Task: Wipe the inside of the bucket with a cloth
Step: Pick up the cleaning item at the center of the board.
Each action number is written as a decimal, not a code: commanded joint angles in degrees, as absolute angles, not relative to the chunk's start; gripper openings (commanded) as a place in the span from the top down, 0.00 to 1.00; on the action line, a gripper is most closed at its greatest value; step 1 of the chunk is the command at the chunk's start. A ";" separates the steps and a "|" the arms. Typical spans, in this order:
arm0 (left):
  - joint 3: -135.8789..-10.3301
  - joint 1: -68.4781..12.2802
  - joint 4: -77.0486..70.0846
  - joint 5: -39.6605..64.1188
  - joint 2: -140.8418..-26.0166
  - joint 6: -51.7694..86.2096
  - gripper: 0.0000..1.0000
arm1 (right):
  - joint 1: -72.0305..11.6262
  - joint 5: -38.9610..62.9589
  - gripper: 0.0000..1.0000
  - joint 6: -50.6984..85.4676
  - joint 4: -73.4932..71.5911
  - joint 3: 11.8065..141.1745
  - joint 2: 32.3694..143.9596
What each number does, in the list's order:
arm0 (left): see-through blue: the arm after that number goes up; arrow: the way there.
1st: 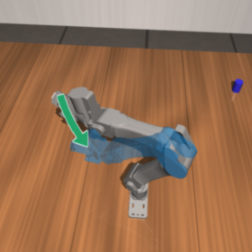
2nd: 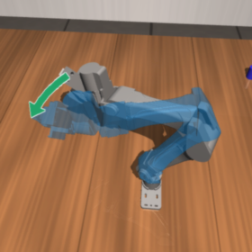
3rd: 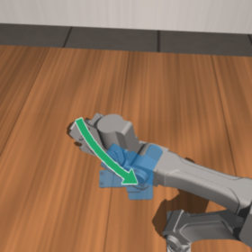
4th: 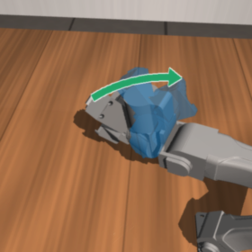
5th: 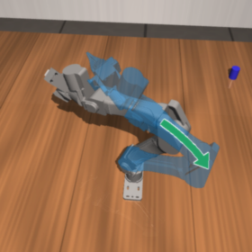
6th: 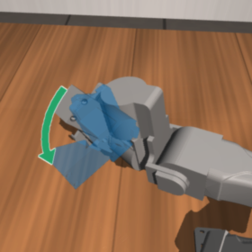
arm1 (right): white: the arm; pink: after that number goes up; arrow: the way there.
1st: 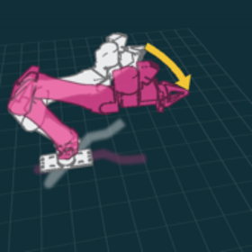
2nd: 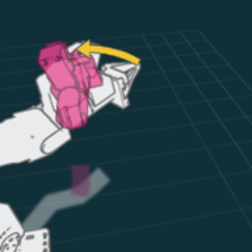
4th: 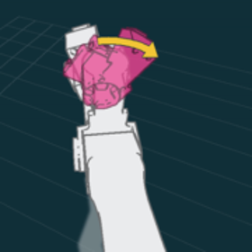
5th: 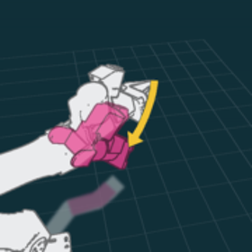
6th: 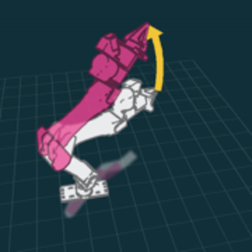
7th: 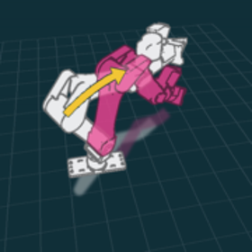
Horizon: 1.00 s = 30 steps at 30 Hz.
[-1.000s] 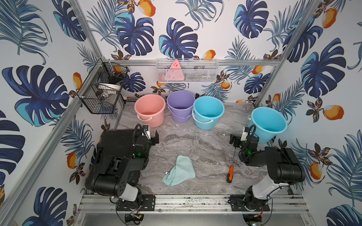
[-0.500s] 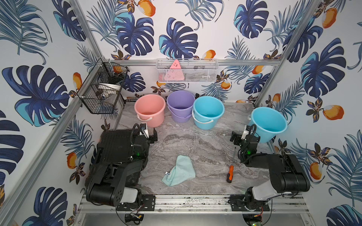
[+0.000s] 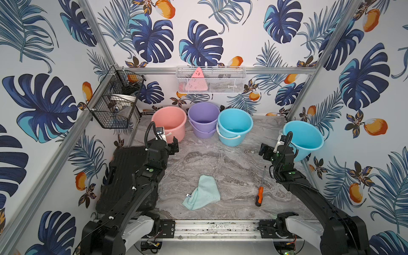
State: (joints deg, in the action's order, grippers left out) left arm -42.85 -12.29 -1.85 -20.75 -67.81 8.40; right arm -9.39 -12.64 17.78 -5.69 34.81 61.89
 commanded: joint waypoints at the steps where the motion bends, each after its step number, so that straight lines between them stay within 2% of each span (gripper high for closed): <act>1: -45.96 -12.30 11.71 -16.58 -66.97 14.47 0.01 | -10.42 -5.10 0.09 24.74 9.45 38.65 62.40; 7: -51.04 -12.32 20.79 -11.37 -68.22 16.92 0.01 | -15.96 0.04 0.14 28.13 20.85 46.79 65.76; 13: -54.06 -12.36 25.64 -7.27 -70.33 17.75 0.01 | -31.66 -0.24 0.14 28.17 31.76 54.05 71.50; 21: -55.54 -12.39 27.94 -7.03 -71.60 17.16 0.01 | -51.84 -3.96 0.14 30.61 35.43 58.70 79.43; 26: -56.23 -12.39 28.75 -7.25 -72.52 17.23 0.01 | -61.68 -7.02 0.11 28.98 37.40 64.54 88.68; 30: -56.69 -12.28 29.43 -7.51 -72.69 17.23 0.01 | -66.45 -8.41 0.08 27.95 38.47 70.00 95.98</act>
State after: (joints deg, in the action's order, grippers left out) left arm -55.96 -12.36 29.15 -7.31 -72.49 16.53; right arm -64.66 -5.98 28.84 35.77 68.03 93.23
